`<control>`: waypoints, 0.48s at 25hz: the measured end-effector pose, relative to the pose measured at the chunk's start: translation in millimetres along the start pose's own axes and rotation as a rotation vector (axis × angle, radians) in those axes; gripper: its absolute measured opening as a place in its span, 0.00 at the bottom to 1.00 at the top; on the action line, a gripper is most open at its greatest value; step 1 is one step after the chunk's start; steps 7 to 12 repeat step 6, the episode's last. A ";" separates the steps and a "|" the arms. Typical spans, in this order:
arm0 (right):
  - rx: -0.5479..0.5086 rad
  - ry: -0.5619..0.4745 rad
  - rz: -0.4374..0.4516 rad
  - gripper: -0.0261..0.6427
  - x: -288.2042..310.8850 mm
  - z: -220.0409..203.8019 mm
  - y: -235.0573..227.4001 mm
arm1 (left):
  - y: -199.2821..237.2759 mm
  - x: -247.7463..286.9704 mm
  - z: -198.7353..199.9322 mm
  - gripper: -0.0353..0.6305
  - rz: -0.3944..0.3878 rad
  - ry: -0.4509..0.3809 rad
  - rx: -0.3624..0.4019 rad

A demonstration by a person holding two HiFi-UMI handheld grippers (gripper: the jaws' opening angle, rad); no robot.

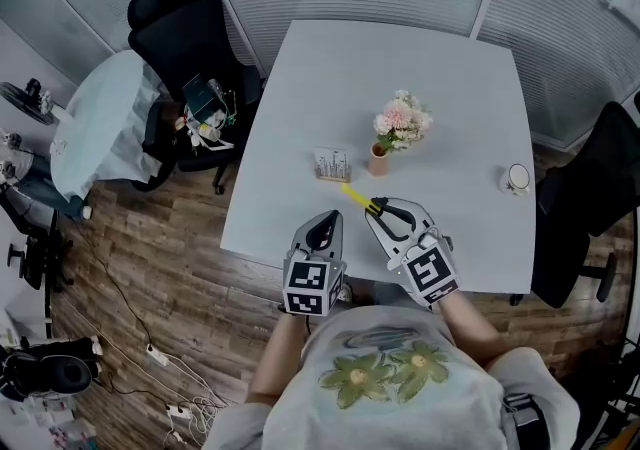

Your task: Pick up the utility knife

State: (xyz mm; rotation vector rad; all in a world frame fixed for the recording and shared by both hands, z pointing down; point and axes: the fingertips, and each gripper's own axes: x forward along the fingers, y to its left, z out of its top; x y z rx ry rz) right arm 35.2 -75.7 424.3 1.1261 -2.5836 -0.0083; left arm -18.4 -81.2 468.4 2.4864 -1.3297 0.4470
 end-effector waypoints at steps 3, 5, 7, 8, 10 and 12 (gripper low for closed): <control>0.000 -0.002 -0.001 0.14 -1.7 -0.8 -0.4 | -1.4 -0.9 -0.6 0.06 0.002 0.002 -0.001; 0.005 -0.003 -0.004 0.14 -3.2 -0.2 -0.9 | -2.5 -1.2 -0.9 0.06 0.002 0.001 -0.002; 0.007 -0.004 -0.005 0.14 -3.9 0.2 -1.3 | -3.1 -1.3 -1.1 0.06 0.002 0.001 -0.002; 0.007 -0.004 -0.005 0.14 -3.9 0.2 -1.3 | -3.1 -1.3 -1.1 0.06 0.002 0.001 -0.002; 0.007 -0.004 -0.005 0.14 -3.9 0.2 -1.3 | -3.1 -1.3 -1.1 0.06 0.002 0.001 -0.002; 0.007 -0.004 -0.005 0.14 -3.9 0.2 -1.3 | -3.1 -1.3 -1.1 0.06 0.002 0.001 -0.002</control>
